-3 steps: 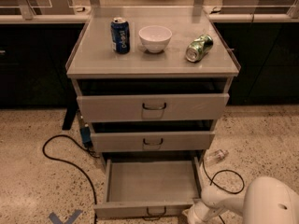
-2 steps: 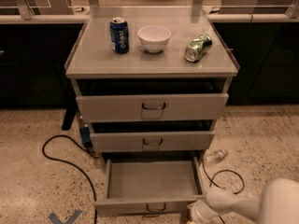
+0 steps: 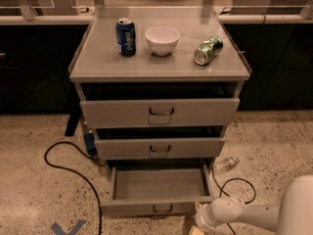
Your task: Close top drawer
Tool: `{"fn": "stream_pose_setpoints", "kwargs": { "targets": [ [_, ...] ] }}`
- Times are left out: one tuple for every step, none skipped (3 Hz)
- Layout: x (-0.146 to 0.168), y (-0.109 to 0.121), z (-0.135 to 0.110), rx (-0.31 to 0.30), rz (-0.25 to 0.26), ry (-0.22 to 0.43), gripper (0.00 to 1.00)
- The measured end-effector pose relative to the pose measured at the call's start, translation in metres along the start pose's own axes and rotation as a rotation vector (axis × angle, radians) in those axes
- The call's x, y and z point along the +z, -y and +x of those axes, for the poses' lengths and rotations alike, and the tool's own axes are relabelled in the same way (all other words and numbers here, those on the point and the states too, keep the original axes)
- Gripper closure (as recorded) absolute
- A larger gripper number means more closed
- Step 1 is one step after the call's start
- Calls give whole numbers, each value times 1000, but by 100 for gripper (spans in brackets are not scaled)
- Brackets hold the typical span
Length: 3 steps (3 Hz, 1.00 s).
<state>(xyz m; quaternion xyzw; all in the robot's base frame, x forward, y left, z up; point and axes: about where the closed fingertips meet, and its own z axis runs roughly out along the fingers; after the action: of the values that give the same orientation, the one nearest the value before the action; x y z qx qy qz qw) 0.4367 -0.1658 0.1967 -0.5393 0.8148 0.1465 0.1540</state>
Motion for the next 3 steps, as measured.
{"fn": "stream_pose_setpoints", "kwargs": {
  "targets": [
    [0, 0, 0, 0, 0, 0, 0],
    [6, 25, -7, 3, 48, 30, 0],
    [-5, 74, -41, -24, 144, 112, 0]
  ]
}}
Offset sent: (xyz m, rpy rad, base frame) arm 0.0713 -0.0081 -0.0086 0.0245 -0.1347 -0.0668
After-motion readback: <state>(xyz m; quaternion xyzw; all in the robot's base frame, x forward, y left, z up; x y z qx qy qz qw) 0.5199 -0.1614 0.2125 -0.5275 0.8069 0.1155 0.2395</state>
